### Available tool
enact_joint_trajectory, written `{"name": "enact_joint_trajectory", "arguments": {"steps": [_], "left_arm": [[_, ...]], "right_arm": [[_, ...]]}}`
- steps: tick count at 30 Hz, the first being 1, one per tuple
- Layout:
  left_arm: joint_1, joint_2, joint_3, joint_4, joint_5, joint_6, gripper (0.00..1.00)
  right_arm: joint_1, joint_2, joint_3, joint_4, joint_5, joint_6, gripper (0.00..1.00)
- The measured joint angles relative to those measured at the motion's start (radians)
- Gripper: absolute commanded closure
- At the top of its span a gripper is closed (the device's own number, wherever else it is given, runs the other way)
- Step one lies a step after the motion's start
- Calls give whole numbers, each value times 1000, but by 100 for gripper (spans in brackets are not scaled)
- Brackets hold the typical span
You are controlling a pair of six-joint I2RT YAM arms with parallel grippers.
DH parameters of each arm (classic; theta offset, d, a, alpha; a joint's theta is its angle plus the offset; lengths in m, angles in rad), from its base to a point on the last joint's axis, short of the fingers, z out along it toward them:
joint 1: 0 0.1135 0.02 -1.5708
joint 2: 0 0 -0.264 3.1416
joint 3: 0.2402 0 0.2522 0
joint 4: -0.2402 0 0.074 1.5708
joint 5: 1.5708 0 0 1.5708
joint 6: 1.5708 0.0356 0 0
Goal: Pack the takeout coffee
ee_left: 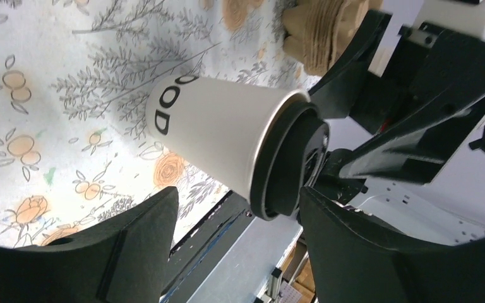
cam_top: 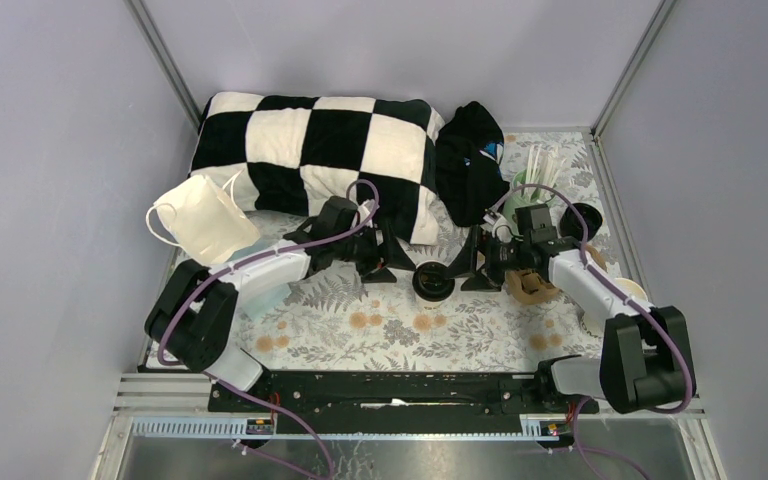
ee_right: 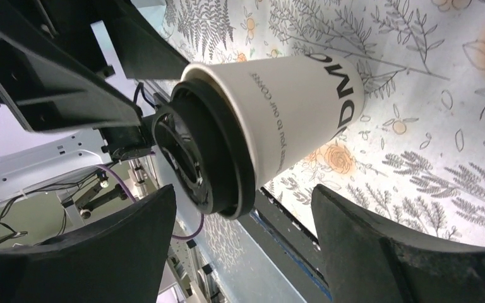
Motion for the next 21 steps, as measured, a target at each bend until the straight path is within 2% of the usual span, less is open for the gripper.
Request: {"name": "enact_joint_trajectory", "arguments": {"steps": [3,6,9,14,21], "left_arm": [[11,0,15,19,6,-6,38],[11,8,21,46,12,-16,44],[11,45,36,68,14,-19,44],[12,129,52,113,20,-42,43],[14,183,72,159,42,-63,43]], "right_arm": [[5,-43,4,-51,15,-2,14],[25,-84,14,-87,33,2,26],[71,-107,19,-99,49,23,32],[144,-110,19,-90,74,88,32],[157,-111,19,-48,116,155,33]]}}
